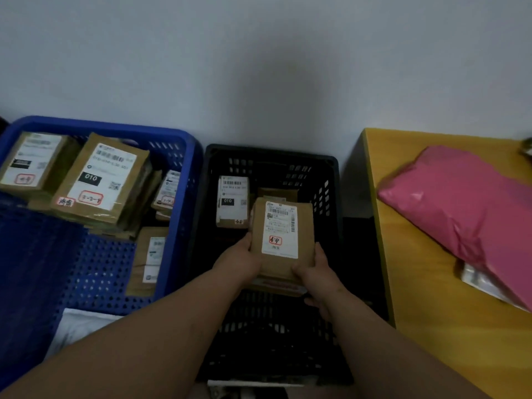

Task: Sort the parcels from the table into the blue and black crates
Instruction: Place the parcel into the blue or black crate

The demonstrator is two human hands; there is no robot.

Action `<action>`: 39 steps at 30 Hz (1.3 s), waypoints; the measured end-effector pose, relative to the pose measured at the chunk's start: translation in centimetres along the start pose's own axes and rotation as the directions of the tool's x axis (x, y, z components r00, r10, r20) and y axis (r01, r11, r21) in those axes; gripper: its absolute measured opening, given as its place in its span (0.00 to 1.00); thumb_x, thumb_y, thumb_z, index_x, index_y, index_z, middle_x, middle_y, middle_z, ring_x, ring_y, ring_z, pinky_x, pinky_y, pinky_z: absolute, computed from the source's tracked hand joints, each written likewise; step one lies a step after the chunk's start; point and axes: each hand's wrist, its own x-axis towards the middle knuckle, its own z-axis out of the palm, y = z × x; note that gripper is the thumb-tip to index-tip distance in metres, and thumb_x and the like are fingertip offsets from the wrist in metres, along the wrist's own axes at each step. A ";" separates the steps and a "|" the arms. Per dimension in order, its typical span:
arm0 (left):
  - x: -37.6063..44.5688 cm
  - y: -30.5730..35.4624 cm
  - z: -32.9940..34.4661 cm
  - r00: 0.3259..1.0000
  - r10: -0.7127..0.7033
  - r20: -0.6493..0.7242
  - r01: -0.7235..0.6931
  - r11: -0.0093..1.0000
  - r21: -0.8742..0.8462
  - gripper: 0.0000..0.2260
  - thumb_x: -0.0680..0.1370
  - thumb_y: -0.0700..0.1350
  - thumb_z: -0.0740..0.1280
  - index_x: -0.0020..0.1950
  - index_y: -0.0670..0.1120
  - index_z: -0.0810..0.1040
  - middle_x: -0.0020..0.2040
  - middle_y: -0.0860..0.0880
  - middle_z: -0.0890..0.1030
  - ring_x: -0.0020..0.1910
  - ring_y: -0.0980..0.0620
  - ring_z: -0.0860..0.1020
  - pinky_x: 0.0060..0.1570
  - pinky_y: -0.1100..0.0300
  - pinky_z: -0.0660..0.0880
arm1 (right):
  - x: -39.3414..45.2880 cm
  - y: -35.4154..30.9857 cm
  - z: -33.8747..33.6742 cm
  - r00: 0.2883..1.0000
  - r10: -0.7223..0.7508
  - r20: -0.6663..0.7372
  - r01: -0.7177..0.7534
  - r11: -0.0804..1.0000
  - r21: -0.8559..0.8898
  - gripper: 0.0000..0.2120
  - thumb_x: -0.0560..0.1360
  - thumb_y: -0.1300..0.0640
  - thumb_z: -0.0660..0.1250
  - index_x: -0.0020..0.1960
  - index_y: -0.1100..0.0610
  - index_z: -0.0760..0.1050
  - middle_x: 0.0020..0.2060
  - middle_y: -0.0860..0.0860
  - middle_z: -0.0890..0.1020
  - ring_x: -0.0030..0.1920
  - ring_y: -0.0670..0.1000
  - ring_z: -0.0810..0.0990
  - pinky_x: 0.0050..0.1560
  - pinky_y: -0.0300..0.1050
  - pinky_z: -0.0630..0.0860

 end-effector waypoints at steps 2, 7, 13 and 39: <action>2.1 1.0 0.4 1.000 0.007 -0.030 -0.008 0.999 -0.037 0.29 0.77 0.47 0.65 0.77 0.60 0.60 0.68 0.51 0.74 0.60 0.50 0.76 0.64 0.53 0.74 | 1.8 -0.7 -0.3 0.998 -0.060 -0.017 0.061 0.998 0.027 0.35 0.79 0.61 0.63 0.78 0.40 0.50 0.54 0.43 0.74 0.54 0.49 0.75 0.54 0.48 0.72; 6.9 2.8 1.2 0.998 0.000 -0.070 -0.006 0.997 -0.075 0.26 0.81 0.37 0.58 0.76 0.57 0.59 0.67 0.48 0.73 0.62 0.46 0.74 0.66 0.56 0.71 | 6.5 -2.6 -0.1 0.983 -0.183 -0.008 0.183 0.983 0.018 0.34 0.77 0.61 0.67 0.71 0.33 0.56 0.52 0.40 0.77 0.50 0.41 0.76 0.50 0.37 0.73; 9.5 1.5 2.5 0.995 -0.043 -0.087 0.034 0.994 -0.105 0.24 0.81 0.33 0.57 0.75 0.50 0.65 0.67 0.48 0.73 0.62 0.49 0.73 0.66 0.59 0.69 | 10.1 -3.9 0.1 0.981 -0.139 0.135 0.136 0.990 0.035 0.23 0.79 0.62 0.63 0.60 0.36 0.61 0.48 0.39 0.76 0.48 0.40 0.74 0.48 0.36 0.71; -9.2 3.1 4.2 0.989 0.112 -0.095 -0.100 0.987 0.123 0.22 0.79 0.46 0.66 0.74 0.51 0.68 0.62 0.47 0.78 0.55 0.50 0.78 0.58 0.55 0.76 | -10.0 -3.2 -5.6 0.974 -0.201 0.102 0.224 0.915 -0.337 0.21 0.80 0.53 0.64 0.71 0.55 0.68 0.55 0.51 0.75 0.48 0.47 0.74 0.48 0.41 0.72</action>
